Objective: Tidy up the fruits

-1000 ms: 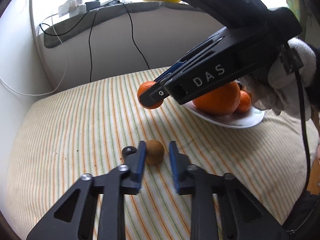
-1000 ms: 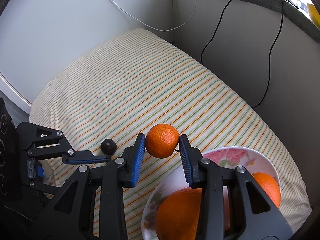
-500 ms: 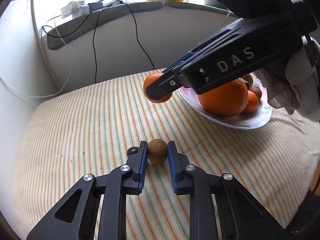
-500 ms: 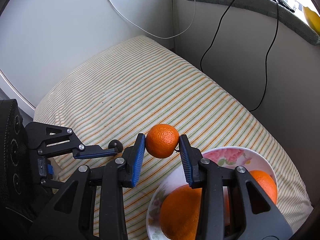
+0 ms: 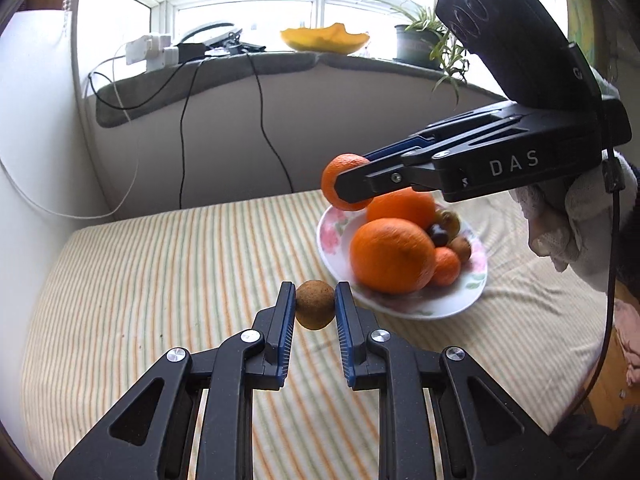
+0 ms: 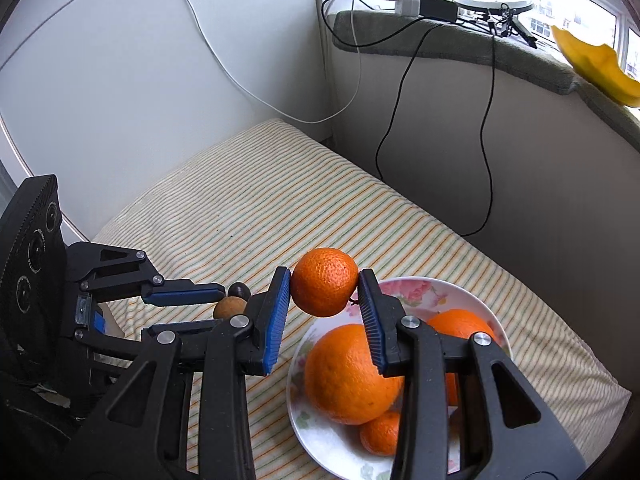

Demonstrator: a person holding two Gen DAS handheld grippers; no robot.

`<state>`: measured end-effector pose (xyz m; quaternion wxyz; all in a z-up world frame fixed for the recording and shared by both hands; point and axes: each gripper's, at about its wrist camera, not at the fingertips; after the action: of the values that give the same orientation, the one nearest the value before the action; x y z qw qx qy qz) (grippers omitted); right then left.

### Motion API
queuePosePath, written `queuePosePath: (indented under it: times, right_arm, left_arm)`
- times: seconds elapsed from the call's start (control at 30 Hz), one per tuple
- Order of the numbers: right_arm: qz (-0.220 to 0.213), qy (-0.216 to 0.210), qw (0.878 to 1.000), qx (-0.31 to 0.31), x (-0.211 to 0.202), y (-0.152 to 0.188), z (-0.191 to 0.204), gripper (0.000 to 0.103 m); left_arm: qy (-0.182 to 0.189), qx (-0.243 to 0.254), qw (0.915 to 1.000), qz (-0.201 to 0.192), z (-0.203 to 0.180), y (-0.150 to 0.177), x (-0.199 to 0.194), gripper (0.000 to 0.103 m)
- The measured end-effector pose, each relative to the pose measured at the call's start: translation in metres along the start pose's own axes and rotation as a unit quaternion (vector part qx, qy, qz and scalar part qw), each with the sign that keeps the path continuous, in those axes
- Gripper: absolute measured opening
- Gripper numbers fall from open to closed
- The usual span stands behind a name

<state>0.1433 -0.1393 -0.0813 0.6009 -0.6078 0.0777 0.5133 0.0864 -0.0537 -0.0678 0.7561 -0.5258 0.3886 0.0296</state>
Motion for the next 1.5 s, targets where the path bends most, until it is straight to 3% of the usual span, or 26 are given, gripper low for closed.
queuePosePath:
  times: [0.3, 0.37, 0.47, 0.8, 0.97, 1.07, 1.33, 1.37, 1.47, 1.5]
  right_arm:
    - [-0.033, 0.029, 0.999, 0.032, -0.046, 0.02, -0.033, 0.036]
    - [-0.034, 0.035, 0.998, 0.04, -0.053, 0.026, -0.044, 0.036]
    - [-0.035, 0.039, 0.997, 0.056, -0.057, 0.032, -0.058, 0.036]
    - [-0.025, 0.032, 0.996, 0.084, -0.056, 0.055, -0.083, 0.036]
    - [-0.018, 0.032, 0.996, 0.079, -0.049, 0.065, -0.079, 0.036]
    - [-0.013, 0.038, 0.997, 0.071, -0.045, 0.068, -0.076, 0.036]
    - [-0.015, 0.047, 0.997, 0.063, -0.042, 0.068, -0.07, 0.037]
    - [-0.016, 0.048, 0.997, 0.063, -0.043, 0.068, -0.07, 0.038]
    - [-0.03, 0.053, 0.996, 0.06, -0.048, 0.067, -0.067, 0.066]
    - [-0.035, 0.054, 0.996, 0.058, -0.05, 0.066, -0.065, 0.068]
  left_arm:
    - [0.026, 0.014, 0.9993, -0.022, -0.022, -0.021, 0.0, 0.016]
    - [0.033, 0.017, 0.999, -0.025, -0.028, -0.025, 0.002, 0.007]
    - [0.04, 0.024, 0.9985, -0.027, -0.036, -0.03, 0.005, 0.007]
    - [0.025, 0.012, 0.9994, -0.021, -0.025, -0.027, 0.005, 0.008]
    - [0.026, -0.007, 0.9996, 0.001, -0.015, -0.011, 0.006, 0.016]
    - [0.023, -0.019, 0.9995, 0.014, -0.011, 0.002, 0.005, 0.028]
    - [0.002, -0.036, 0.9992, 0.019, 0.001, 0.02, -0.008, 0.036]
    - [0.0, -0.038, 0.9991, 0.02, 0.002, 0.022, -0.009, 0.036]
    - [-0.007, -0.04, 0.9989, 0.024, 0.005, 0.027, -0.012, 0.04]
    - [-0.009, -0.041, 0.9988, 0.025, 0.006, 0.028, -0.013, 0.04]
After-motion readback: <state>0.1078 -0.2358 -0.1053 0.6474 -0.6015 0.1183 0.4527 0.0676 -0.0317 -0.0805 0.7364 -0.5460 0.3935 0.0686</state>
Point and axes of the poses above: each gripper's, at about its wrist camera, not at the fingertips, and x roughly the way its jaws point, z to its left, y to its underside, and after that the axes turned 15 degrees about x, right-handed
